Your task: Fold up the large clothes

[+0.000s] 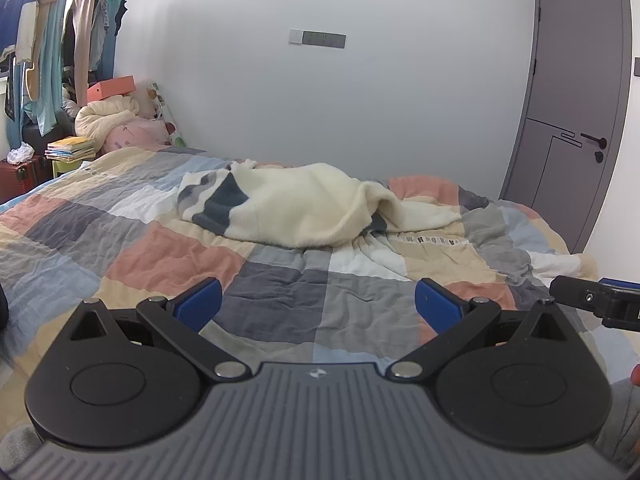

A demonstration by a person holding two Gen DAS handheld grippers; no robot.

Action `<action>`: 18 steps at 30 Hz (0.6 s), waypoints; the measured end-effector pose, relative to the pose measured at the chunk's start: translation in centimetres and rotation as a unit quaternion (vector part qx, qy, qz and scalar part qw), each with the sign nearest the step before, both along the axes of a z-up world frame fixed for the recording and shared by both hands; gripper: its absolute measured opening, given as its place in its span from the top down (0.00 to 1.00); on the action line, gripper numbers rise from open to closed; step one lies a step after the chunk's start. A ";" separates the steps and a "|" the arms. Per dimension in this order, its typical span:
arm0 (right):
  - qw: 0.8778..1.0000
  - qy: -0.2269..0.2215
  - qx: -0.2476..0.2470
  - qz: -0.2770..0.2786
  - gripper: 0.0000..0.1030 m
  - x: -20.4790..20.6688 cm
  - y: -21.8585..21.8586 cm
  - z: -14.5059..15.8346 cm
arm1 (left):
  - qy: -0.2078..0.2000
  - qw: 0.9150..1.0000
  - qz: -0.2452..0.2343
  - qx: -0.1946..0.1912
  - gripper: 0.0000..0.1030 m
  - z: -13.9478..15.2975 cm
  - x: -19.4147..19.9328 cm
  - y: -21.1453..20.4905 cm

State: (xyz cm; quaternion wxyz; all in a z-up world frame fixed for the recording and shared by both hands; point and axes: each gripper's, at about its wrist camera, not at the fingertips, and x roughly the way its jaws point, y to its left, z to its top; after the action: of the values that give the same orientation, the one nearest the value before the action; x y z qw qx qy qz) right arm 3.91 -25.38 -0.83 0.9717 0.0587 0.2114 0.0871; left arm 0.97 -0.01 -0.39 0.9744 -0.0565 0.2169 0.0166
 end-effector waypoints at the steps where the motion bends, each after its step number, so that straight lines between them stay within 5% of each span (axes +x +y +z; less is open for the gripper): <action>1: 1.000 0.000 0.001 0.001 0.00 0.0 0.0 0.0 | 0.000 1.000 0.000 -0.001 0.00 0.1 -0.1 0.0; 18: 1.000 0.008 0.011 0.014 0.00 0.8 0.3 -0.6 | 0.008 1.000 0.005 -0.014 0.00 -1.1 0.6 1.2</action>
State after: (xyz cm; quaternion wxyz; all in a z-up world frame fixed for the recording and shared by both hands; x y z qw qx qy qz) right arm 4.73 -25.06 -1.40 0.9679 0.0671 0.2191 0.1027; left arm 1.61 1.16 -1.52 0.9717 -0.0716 0.2242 0.0189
